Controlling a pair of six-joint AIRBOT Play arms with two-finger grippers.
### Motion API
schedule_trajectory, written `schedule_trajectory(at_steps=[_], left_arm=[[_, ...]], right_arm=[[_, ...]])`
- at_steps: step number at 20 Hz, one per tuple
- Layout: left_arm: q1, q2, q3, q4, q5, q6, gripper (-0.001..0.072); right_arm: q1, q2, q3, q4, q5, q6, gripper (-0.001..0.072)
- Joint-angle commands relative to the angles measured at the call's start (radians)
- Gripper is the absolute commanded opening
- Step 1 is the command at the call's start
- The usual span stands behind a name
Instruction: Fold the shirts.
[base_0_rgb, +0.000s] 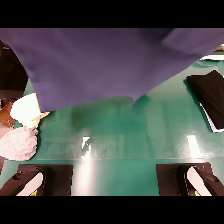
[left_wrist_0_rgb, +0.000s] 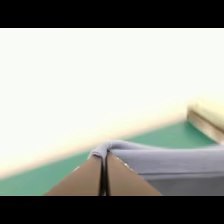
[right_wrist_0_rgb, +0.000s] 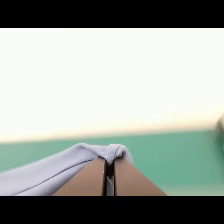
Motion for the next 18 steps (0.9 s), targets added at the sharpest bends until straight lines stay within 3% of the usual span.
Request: schedule_trajectory(at_steps=[1, 4, 9, 12, 18], left_arm=[[0.001, 0.113, 0.045, -0.039, 0.093, -0.002, 0.0023], [0.001, 0.156, 0.045, -0.053, 0.081, -0.002, 0.0023], [0.001, 0.092, -0.112, 0.043, -0.088, -0.080, 0.0022], [0.001, 0.000, -0.307, 0.051, -0.145, -0.081, 0.0023], [0.001, -0.276, -0.595, 0.050, -0.178, -0.063, 0.0023]], right_arm=[[-0.120, 0.002, 0.229, -0.003, 0.015, -0.003, 0.0018], [-0.226, -0.001, 0.293, -0.001, 0.073, -0.001, 0.0016], [-0.254, -0.133, 0.294, 0.008, 0.320, 0.064, 0.0016], [-0.128, -0.267, 0.210, -0.019, 0.431, 0.071, 0.0016], [0.255, -0.523, -0.025, -0.399, 0.459, 0.114, 0.0016]])
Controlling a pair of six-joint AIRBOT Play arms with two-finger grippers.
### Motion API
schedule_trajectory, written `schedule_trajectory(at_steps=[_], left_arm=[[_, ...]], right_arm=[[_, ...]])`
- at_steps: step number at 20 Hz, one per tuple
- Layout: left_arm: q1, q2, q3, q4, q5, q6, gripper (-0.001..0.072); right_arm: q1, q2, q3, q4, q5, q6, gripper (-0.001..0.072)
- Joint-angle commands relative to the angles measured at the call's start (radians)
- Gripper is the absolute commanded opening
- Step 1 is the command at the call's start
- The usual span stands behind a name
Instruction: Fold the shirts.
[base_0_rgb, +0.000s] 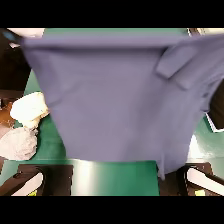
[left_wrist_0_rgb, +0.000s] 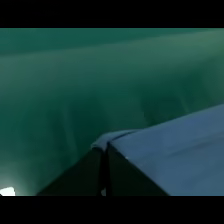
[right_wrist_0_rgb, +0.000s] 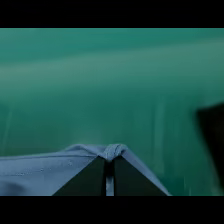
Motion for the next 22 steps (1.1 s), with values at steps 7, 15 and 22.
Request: schedule_trajectory(at_steps=[7, 15, 22], left_arm=[[0.000, -0.377, -0.179, -0.037, 0.346, 0.167, 0.0023], [0.000, -0.438, -0.179, -0.064, 0.666, 0.175, 0.0023], [0.000, -0.442, -0.180, 0.034, 0.278, 0.242, 0.0023]], right_arm=[[0.248, -0.353, -0.164, -0.230, -0.400, 0.061, 0.0016], [0.253, -0.459, -0.164, -0.248, -0.582, 0.056, 0.0016], [0.256, -0.465, -0.164, -0.326, -0.271, 0.021, 0.0016]])
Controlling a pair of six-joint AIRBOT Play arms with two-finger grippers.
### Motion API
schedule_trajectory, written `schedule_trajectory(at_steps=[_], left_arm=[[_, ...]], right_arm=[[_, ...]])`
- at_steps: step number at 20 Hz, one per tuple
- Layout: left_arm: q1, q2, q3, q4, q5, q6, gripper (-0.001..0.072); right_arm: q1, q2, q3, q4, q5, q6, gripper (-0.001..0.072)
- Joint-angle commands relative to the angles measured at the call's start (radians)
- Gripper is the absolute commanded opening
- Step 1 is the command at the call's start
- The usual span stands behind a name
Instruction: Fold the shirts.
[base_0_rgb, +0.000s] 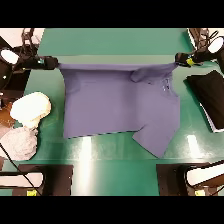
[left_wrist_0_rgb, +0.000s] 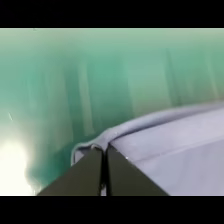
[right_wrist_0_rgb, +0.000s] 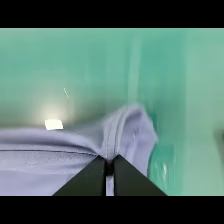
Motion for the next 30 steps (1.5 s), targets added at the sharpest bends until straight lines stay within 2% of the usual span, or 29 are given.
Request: schedule_trajectory(at_steps=[1, 5, 11, 12, 13, 14, 15, 18, 19, 21, 24, 25, 26, 30], left_arm=[[0.000, -0.003, -0.003, 0.085, -0.207, 0.019, 0.0024], [0.000, -0.003, -0.083, 0.116, -0.231, 0.019, 0.0024], [0.000, -0.003, -0.175, 0.117, -0.251, 0.006, 0.0025], [0.000, -0.003, -0.175, 0.118, -0.255, -0.011, 0.0094], [0.001, -0.003, -0.175, 0.119, -0.255, -0.035, 0.0362], [0.001, -0.003, -0.174, 0.120, -0.258, -0.064, 0.0531], [0.001, 0.000, -0.172, 0.123, -0.270, -0.085, 0.0527], [0.008, 0.033, -0.136, 0.174, -0.384, -0.124, 0.0526], [0.021, 0.060, -0.142, 0.157, -0.410, -0.132, 0.0526], [0.051, 0.120, -0.187, 0.089, -0.467, -0.131, 0.0526], [0.069, 0.223, -0.346, -0.004, -0.515, -0.120, 0.0526], [0.069, 0.255, -0.411, -0.008, -0.517, -0.120, 0.0526], [0.069, 0.285, -0.484, -0.007, -0.512, -0.120, 0.0526], [0.069, 0.369, -0.699, 0.014, -0.487, -0.130, 0.0527]], right_arm=[[0.008, -0.005, -0.001, -0.083, 0.190, -0.013, 0.0016], [0.018, -0.004, -0.025, -0.104, 0.267, -0.013, 0.0016], [0.026, -0.004, -0.154, -0.103, 0.263, -0.008, 0.0020], [0.026, -0.004, -0.162, -0.095, 0.272, -0.008, 0.0033], [0.026, -0.004, -0.163, -0.093, 0.282, -0.008, 0.0174], [0.026, -0.002, -0.160, -0.085, 0.292, -0.008, 0.0380], [0.023, 0.000, -0.151, -0.069, 0.309, -0.010, 0.0399], [-0.005, 0.057, -0.132, -0.069, 0.353, -0.044, 0.0382], [-0.023, 0.092, -0.137, -0.065, 0.359, -0.047, 0.0377], [-0.074, 0.174, -0.185, 0.041, 0.354, -0.092, 0.0376], [-0.148, 0.278, -0.300, 0.206, 0.284, -0.142, 0.0370], [-0.162, 0.303, -0.336, 0.232, 0.262, -0.148, 0.0329], [-0.176, 0.327, -0.374, 0.247, 0.244, -0.152, 0.0305], [-0.182, 0.393, -0.473, 0.246, 0.233, -0.179, 0.0305]])
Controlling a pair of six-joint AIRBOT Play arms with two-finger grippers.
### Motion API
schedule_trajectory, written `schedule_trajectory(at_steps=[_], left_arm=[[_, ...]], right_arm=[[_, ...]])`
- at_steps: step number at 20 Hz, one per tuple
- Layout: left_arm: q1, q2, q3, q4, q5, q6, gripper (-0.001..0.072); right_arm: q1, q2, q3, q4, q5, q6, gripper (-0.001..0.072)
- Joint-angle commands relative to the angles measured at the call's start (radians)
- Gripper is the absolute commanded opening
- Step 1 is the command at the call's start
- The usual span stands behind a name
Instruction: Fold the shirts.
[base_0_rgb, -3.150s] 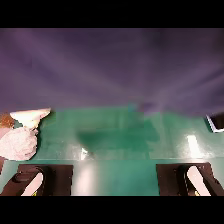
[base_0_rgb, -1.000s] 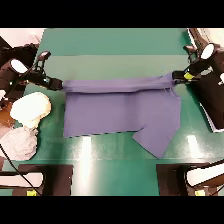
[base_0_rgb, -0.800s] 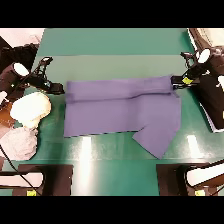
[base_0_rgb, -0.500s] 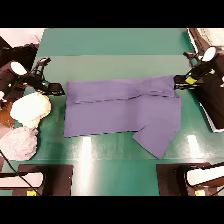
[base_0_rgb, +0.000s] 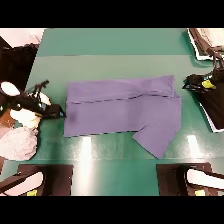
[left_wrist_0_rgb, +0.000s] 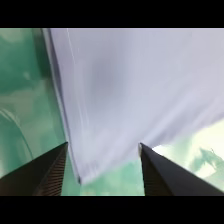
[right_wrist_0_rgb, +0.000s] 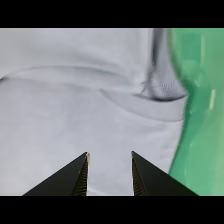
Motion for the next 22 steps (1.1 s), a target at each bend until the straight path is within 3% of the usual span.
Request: schedule_trajectory(at_steps=[1, 10, 11, 14, 15, 17, 22], left_arm=[[0.003, 0.074, -0.171, 0.031, 0.004, -0.021, 0.0526], [0.003, 0.082, -0.299, -0.079, 0.123, -0.043, 0.0525], [0.003, 0.082, -0.304, -0.086, 0.126, -0.042, 0.0460], [0.003, 0.082, -0.304, -0.125, 0.153, -0.043, 0.0091], [0.003, 0.082, -0.301, -0.134, 0.158, -0.043, 0.0023], [0.003, 0.084, -0.279, -0.131, 0.147, -0.043, 0.0023], [0.003, 0.161, -0.219, -0.123, 0.163, -0.042, 0.0022]], right_arm=[[-0.014, 0.061, -0.079, 0.037, -0.023, -0.034, 0.0305], [-0.007, 0.077, -0.079, 0.089, -0.021, -0.042, 0.0305], [-0.007, 0.077, -0.079, 0.089, -0.019, -0.042, 0.0305], [-0.008, 0.079, -0.079, 0.087, 0.018, -0.048, 0.0305], [-0.010, 0.079, -0.082, 0.080, 0.053, -0.062, 0.0305], [-0.026, 0.097, -0.130, 0.053, 0.127, -0.064, 0.0305], [-0.166, 0.280, -0.487, 0.026, 0.138, 0.002, 0.0305]])
